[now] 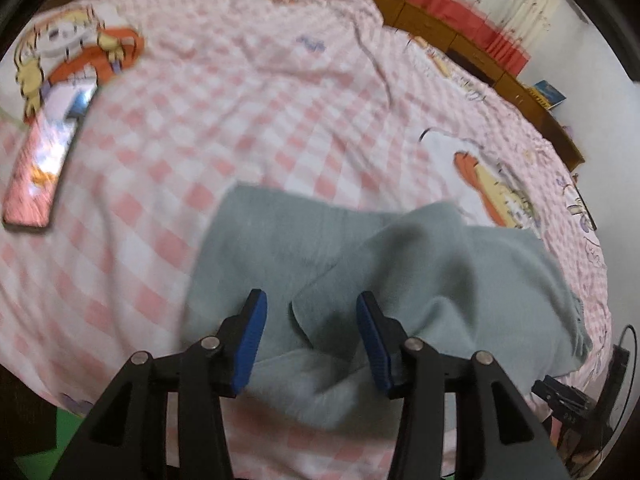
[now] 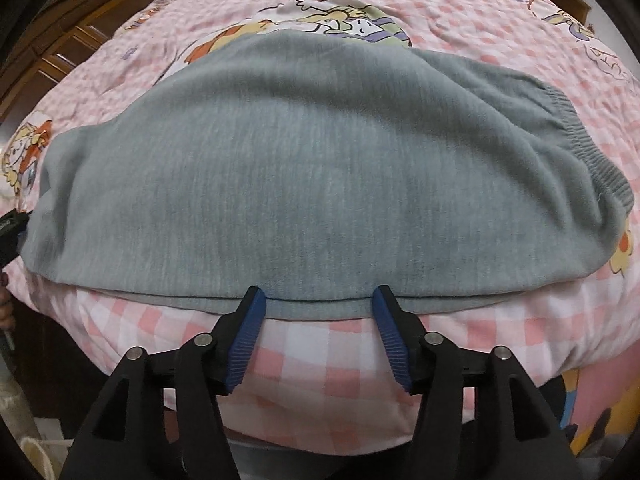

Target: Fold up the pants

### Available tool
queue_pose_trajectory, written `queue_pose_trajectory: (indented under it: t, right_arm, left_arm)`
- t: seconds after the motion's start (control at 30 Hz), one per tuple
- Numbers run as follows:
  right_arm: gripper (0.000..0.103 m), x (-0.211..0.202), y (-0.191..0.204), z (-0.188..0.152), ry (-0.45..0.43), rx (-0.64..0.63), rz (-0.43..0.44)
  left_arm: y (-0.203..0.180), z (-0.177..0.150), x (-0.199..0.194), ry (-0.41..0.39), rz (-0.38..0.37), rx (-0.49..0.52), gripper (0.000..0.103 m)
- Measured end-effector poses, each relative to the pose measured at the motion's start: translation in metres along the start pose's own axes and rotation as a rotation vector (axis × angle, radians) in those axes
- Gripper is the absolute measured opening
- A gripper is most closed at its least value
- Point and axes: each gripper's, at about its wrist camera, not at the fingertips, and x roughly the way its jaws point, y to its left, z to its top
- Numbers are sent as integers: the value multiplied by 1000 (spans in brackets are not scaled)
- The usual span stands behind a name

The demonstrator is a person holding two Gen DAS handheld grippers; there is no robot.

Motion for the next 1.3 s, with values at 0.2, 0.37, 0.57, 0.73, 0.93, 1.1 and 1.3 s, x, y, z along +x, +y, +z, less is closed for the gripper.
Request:
queue_pose_trajectory:
  t: [0.2,0.37,0.57,0.73,0.93,1.1,1.3]
  right_arm:
    - [79,4,12,-4,-21,-55,3]
    - [81,4,11,-5,-40,-65,9]
    - [81,3,7,-6,-53,-60,32]
    - [80,-2,7,-8,-56,-56,41]
    - [78,-11,28,-8,-55,-101,31]
    - [78,-8,37,-7,-44,-136,13]
    - [71,-25,31,33,-78,-144,80]
  left_arm:
    - [-4,-12,11,-25,3,-30,50]
    - [-12,-13,14,-60,31,-21,47]
    - [-26,-15,16,-84,38,27,24]
    - [-31,-16,7,-109,14,32,6]
    - [-28,1,-21,-181,171,111,6]
    - [-15,30,-13,-167,240,164,5]
    - [-6,36,17,-96,240,185,6]
